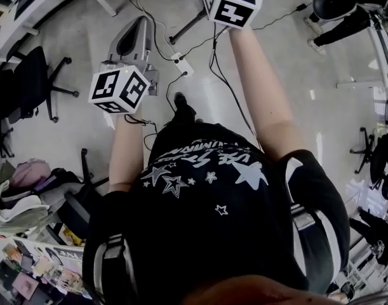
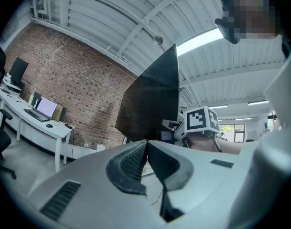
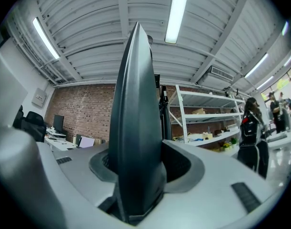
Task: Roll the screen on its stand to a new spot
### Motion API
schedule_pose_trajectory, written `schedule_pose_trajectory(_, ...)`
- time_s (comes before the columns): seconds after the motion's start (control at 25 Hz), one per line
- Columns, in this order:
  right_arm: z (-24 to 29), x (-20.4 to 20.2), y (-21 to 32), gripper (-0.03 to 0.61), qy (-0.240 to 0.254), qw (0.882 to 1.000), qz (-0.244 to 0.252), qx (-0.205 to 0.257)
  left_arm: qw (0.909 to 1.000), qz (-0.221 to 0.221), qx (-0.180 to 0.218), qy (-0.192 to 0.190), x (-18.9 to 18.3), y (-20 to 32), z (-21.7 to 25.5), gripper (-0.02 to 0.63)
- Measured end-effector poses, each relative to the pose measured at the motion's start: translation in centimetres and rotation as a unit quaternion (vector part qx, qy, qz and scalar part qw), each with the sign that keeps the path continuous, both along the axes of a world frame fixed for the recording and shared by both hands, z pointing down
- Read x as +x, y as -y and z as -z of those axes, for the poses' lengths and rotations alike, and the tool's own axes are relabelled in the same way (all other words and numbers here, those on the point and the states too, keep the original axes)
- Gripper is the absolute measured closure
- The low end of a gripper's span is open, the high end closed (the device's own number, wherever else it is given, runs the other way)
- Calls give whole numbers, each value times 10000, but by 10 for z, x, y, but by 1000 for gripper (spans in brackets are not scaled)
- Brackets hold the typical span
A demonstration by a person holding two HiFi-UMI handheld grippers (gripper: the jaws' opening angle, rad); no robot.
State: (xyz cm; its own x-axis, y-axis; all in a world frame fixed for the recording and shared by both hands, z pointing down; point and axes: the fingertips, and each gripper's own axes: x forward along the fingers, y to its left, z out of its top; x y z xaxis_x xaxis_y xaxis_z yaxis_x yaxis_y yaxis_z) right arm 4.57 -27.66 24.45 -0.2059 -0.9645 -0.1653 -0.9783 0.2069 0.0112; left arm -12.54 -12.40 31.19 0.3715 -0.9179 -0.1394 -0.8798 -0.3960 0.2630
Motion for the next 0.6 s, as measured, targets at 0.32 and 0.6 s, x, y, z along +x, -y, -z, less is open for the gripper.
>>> schedule_pose_trajectory(0.32, -3, 0, 0, 367, -412, 9987, 263, -144, 9999, 15, 1, 116, 11, -21, 2, 601)
schedule_pose_trajectory(0.6, -5, 6, -16, 282, -423, 9961, 718, -283, 9998, 160, -58, 139, 11, -42, 0, 601)
